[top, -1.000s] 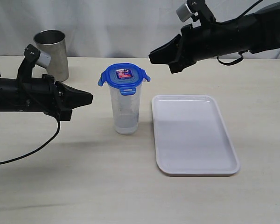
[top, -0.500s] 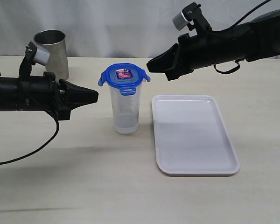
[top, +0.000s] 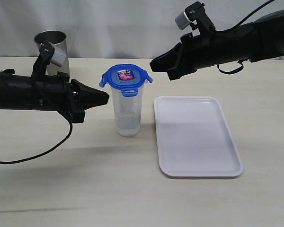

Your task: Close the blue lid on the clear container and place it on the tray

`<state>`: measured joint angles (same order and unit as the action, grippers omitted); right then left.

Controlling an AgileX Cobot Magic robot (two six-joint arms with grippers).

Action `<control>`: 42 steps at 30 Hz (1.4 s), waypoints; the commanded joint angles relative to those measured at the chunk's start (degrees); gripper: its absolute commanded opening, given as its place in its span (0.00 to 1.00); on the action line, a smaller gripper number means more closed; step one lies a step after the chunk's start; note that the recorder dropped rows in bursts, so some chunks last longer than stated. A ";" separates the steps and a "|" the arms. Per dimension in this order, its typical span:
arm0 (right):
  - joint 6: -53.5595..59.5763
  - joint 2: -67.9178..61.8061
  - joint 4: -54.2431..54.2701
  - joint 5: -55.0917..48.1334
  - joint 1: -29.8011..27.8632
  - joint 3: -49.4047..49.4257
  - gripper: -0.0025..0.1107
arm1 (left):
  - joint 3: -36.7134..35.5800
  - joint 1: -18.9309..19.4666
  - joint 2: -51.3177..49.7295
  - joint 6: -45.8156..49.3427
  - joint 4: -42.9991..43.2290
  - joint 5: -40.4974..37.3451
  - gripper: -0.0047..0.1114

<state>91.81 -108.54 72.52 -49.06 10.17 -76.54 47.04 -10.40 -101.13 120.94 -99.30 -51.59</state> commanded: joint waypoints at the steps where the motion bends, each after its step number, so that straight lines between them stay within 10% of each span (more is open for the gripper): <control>1: 0.47 0.31 0.44 0.36 -0.01 0.28 0.06 | 0.61 -0.46 -0.15 1.85 -0.65 2.83 0.04; 42: 0.47 0.31 0.44 0.58 -0.01 0.28 0.06 | 5.20 -0.23 -4.72 1.85 -0.65 6.42 0.04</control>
<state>91.81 -108.54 72.63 -48.61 10.17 -76.54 51.70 -10.62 -105.80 120.94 -99.30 -44.97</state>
